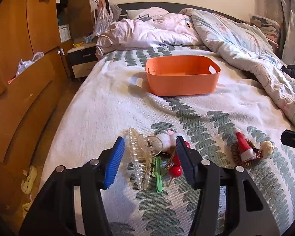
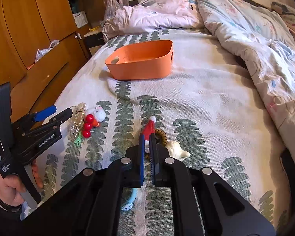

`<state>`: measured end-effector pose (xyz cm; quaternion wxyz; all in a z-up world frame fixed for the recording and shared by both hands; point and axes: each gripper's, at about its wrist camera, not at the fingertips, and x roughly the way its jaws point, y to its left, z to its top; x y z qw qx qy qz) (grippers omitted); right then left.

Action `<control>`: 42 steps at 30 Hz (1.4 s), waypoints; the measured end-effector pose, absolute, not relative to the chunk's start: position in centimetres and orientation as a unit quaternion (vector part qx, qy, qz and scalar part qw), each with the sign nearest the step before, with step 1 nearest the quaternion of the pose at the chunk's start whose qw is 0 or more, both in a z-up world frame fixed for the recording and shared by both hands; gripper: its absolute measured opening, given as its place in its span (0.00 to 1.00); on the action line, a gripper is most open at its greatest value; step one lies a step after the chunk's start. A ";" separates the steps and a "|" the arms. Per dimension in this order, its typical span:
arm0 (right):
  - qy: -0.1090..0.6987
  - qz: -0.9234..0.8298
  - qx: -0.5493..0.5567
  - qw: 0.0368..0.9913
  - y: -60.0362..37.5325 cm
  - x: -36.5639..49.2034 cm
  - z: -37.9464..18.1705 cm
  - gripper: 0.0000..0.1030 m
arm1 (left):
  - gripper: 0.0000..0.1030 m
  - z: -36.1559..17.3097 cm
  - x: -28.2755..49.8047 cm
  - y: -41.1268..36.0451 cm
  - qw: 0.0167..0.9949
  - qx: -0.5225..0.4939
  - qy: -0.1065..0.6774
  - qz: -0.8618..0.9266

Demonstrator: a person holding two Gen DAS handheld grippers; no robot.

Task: Organize jewelry
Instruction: 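Open the left tool beside the claw clip while the right tool releases the blue hair tie, then move both open tools back over the black bead bracelet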

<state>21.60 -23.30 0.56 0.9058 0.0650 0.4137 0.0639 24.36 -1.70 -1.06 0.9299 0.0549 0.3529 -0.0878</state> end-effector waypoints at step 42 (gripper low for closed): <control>0.433 0.126 0.024 0.892 -14.8 4.6 -2.9 0.58 | 0.74 -0.9 7.7 1.1 0.939 0.050 0.334 -0.069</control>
